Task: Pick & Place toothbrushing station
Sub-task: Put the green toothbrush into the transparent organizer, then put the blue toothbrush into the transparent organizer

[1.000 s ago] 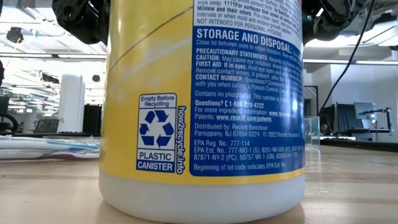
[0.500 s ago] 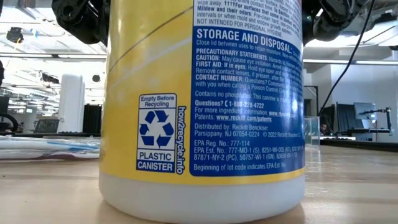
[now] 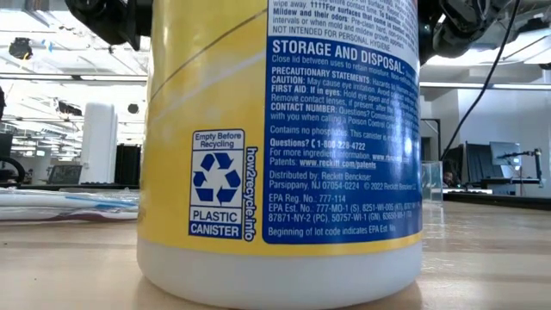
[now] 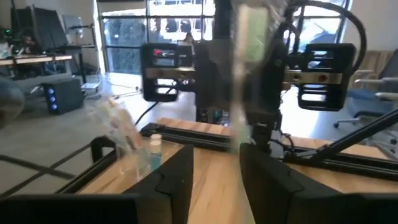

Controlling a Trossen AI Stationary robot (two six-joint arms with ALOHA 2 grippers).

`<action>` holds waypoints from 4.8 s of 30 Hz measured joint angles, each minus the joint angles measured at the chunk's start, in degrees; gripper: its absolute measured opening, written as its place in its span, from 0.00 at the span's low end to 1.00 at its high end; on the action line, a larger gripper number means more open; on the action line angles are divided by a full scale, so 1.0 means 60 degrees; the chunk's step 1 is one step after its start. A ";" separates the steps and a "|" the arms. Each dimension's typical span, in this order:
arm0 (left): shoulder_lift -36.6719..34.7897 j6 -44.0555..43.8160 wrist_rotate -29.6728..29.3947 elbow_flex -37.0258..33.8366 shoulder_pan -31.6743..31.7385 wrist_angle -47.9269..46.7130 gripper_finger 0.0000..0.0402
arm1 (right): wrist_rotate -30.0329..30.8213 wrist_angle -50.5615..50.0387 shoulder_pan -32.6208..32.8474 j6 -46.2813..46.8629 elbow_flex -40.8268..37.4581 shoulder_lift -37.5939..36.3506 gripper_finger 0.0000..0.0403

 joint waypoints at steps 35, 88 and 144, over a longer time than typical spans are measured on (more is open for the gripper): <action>-0.0773 -0.0405 0.0044 0.0004 -0.0274 -0.2795 0.31 | 0.2195 -0.6642 -0.2047 -0.0561 -0.1561 -0.6331 0.01; -0.0773 -0.0581 0.0055 0.0004 -0.0274 -0.2788 0.31 | 0.2010 -0.6672 -0.6302 -0.0041 -0.5093 -0.8859 0.01; -0.0770 -0.0590 -0.0036 -0.0295 -0.0265 -0.2678 0.31 | 0.1767 -0.5813 -0.6459 0.0130 -0.5074 -0.8421 0.46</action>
